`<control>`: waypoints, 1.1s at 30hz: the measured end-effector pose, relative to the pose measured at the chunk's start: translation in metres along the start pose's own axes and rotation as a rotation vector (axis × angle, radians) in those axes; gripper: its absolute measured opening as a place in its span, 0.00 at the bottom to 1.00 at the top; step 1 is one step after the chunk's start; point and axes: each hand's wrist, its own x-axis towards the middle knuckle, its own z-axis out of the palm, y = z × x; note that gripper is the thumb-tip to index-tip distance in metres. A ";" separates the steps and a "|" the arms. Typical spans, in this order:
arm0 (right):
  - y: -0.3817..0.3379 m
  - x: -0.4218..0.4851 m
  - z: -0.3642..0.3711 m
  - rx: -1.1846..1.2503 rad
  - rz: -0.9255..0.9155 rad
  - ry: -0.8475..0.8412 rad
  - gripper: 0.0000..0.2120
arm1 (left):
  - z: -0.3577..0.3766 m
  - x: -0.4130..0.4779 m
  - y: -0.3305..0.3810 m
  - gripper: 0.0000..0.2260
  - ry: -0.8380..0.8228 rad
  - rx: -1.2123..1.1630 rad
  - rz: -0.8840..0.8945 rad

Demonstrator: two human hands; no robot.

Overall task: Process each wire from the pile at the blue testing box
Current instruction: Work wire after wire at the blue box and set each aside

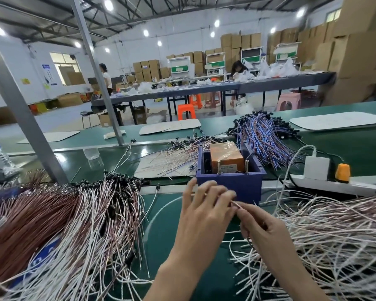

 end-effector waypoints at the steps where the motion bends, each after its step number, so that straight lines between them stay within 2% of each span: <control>1: 0.001 0.000 -0.001 0.002 -0.010 0.019 0.10 | 0.002 -0.002 0.001 0.11 0.065 -0.014 -0.076; 4: 0.003 0.001 -0.001 0.007 0.002 0.068 0.10 | 0.004 -0.013 0.005 0.05 0.316 -0.180 -0.293; 5: 0.003 0.000 -0.001 0.006 0.006 0.075 0.10 | 0.004 -0.016 0.006 0.03 0.333 -0.311 -0.432; 6: 0.004 0.000 -0.001 0.000 0.006 0.075 0.10 | 0.004 -0.015 0.006 0.05 0.299 -0.509 -0.627; 8: 0.004 -0.001 0.000 -0.026 0.003 0.055 0.11 | 0.005 -0.009 0.000 0.10 0.136 -1.000 -1.082; 9: 0.004 -0.002 0.001 -0.042 0.002 0.034 0.11 | 0.005 -0.006 -0.005 0.12 0.062 -1.236 -1.252; 10: 0.005 -0.002 0.002 -0.060 0.000 0.009 0.11 | 0.005 -0.003 -0.012 0.13 0.028 -1.454 -1.345; 12: 0.007 -0.004 0.003 -0.099 -0.001 -0.025 0.11 | 0.002 -0.003 -0.028 0.13 0.096 -1.810 -1.356; 14: 0.009 -0.004 0.004 -0.130 0.004 -0.017 0.11 | -0.002 -0.005 -0.042 0.13 0.232 -1.964 -1.337; 16: 0.010 -0.004 0.005 -0.152 -0.002 0.001 0.11 | -0.002 -0.008 -0.049 0.13 0.272 -1.876 -1.350; 18: 0.011 -0.006 0.007 -0.149 -0.007 0.021 0.12 | 0.002 -0.011 -0.047 0.13 0.202 -1.622 -1.291; 20: 0.012 -0.007 0.009 -0.130 -0.001 0.054 0.12 | 0.005 -0.012 -0.036 0.12 0.081 -1.289 -1.103; 22: 0.011 -0.008 0.011 -0.118 0.003 0.100 0.13 | 0.009 -0.015 -0.022 0.11 -0.013 -1.111 -0.880; 25: 0.011 -0.007 0.012 -0.083 0.008 0.165 0.12 | 0.012 -0.018 -0.007 0.11 -0.109 -0.953 -0.671; 27: 0.013 -0.008 0.012 -0.111 0.002 0.200 0.11 | 0.013 -0.021 -0.004 0.12 -0.152 -0.870 -0.595; 30: 0.017 -0.009 0.013 -0.229 -0.033 0.241 0.08 | 0.017 -0.023 -0.003 0.13 -0.178 -0.874 -0.588; 33: 0.022 -0.008 0.013 -0.420 -0.094 0.243 0.09 | 0.023 -0.019 -0.003 0.13 -0.161 -0.773 -0.592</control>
